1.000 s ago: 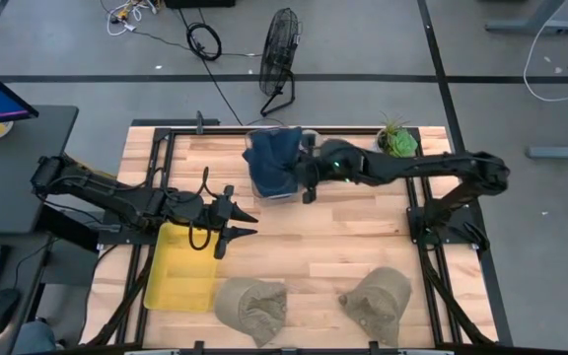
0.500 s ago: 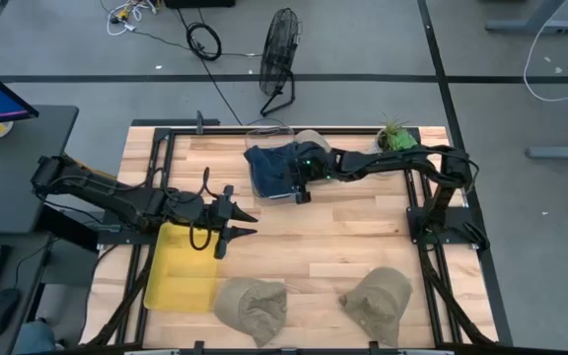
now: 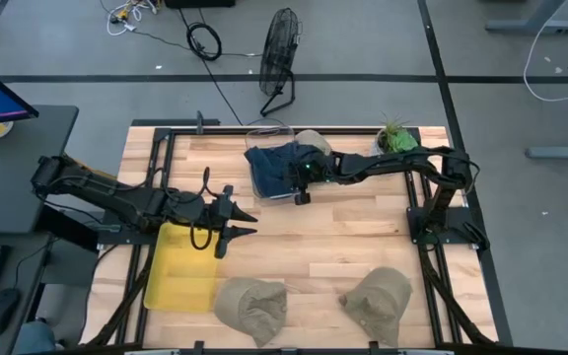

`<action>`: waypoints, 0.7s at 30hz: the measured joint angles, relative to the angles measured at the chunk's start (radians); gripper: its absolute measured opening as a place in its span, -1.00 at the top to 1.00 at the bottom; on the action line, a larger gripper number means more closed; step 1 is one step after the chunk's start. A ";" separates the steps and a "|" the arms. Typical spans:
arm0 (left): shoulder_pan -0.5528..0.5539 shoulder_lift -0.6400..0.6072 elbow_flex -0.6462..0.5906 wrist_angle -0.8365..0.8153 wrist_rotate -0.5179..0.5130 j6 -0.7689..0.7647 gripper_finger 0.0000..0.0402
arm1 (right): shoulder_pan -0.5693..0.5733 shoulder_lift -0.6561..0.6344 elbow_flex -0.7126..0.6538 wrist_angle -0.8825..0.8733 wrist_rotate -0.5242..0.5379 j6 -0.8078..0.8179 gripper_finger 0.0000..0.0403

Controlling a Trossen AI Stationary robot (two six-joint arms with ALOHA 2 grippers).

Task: Pick & Place hat
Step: Put the blue cap into the transparent bin, then put the bottom left brown cap into the yellow bin

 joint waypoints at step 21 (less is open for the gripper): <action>-0.203 0.225 0.258 -0.296 0.019 -0.149 0.35 | 0.254 -0.236 -0.001 -0.123 0.145 0.176 -0.06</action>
